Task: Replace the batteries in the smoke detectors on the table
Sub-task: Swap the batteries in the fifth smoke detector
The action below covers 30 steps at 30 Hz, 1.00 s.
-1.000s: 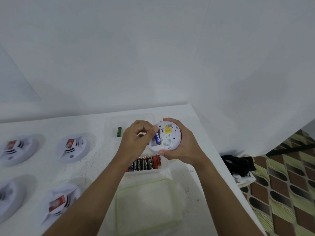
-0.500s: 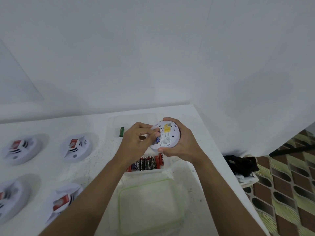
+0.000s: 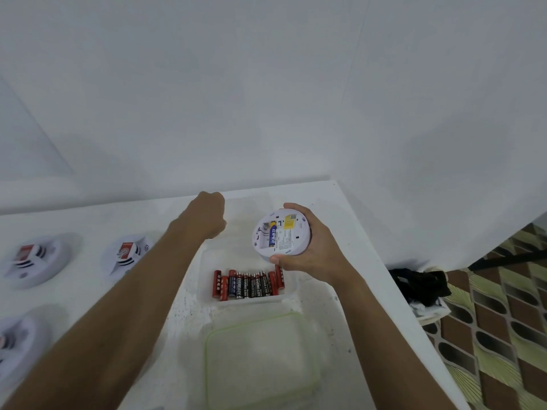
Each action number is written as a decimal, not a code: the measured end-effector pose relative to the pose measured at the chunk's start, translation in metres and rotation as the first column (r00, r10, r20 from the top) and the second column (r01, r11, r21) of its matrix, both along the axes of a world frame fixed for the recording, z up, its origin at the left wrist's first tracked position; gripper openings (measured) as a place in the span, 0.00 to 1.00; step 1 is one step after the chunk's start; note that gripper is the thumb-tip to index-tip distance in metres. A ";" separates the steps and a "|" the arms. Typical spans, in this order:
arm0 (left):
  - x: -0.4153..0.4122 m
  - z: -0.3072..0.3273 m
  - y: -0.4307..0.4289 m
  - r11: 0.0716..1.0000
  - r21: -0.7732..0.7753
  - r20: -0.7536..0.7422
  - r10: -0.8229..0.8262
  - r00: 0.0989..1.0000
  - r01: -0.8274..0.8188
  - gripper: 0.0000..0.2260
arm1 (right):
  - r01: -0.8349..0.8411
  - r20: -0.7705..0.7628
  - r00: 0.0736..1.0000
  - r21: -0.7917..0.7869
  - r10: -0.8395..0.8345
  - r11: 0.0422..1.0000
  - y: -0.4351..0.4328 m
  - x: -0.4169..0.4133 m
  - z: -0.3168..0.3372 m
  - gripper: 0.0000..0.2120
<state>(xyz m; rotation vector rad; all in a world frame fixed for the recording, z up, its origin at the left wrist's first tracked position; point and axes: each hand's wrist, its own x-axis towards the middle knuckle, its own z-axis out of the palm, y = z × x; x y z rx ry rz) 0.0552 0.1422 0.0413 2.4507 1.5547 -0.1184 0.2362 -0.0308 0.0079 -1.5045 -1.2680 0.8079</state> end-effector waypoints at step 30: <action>0.020 0.005 -0.015 0.991 0.087 0.071 -0.104 0.992 0.098 0.10 | 0.019 0.018 1.000 0.035 -0.019 0.999 -0.010 0.009 -0.002 0.42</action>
